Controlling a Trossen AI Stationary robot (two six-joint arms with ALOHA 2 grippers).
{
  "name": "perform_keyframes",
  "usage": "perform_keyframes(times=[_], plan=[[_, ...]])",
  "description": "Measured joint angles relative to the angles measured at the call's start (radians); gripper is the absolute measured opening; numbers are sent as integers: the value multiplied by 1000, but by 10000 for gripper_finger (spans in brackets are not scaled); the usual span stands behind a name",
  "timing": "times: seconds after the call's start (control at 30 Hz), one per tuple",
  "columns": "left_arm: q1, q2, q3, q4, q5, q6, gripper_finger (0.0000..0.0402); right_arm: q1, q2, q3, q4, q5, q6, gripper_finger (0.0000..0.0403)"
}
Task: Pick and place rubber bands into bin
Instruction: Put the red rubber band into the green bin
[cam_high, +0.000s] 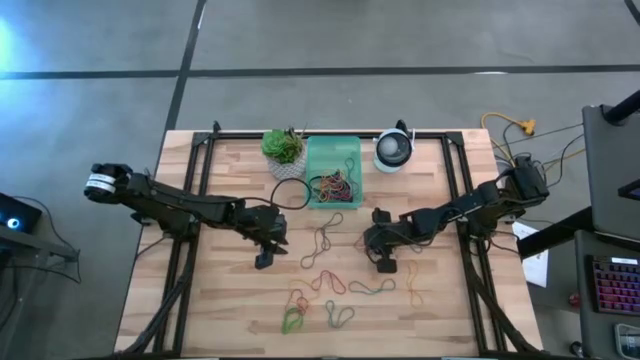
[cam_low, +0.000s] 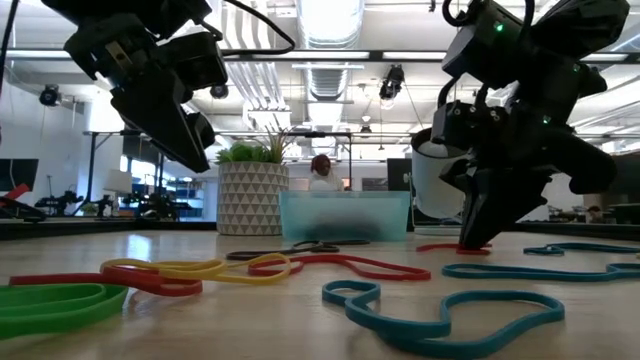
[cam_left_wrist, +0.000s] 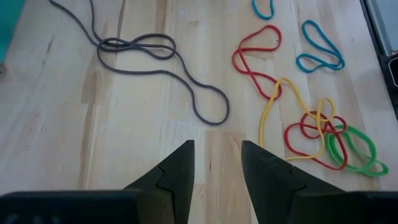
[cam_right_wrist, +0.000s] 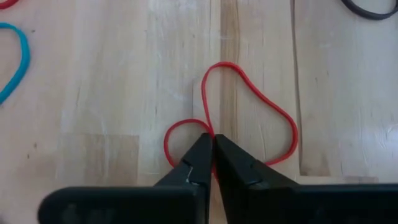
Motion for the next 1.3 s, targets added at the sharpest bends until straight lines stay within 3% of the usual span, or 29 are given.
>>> perform_keyframes(times=[0.63,1.03,1.3], plan=[[0,0,0,0,0,0,116,31,-181,135,-64,5,-116,8],[0,0,0,26,0,3,116,-19,-169,273,-60,258,-314,8],[0,0,0,26,0,10,116,-152,-169,332,-61,270,-327,8]])
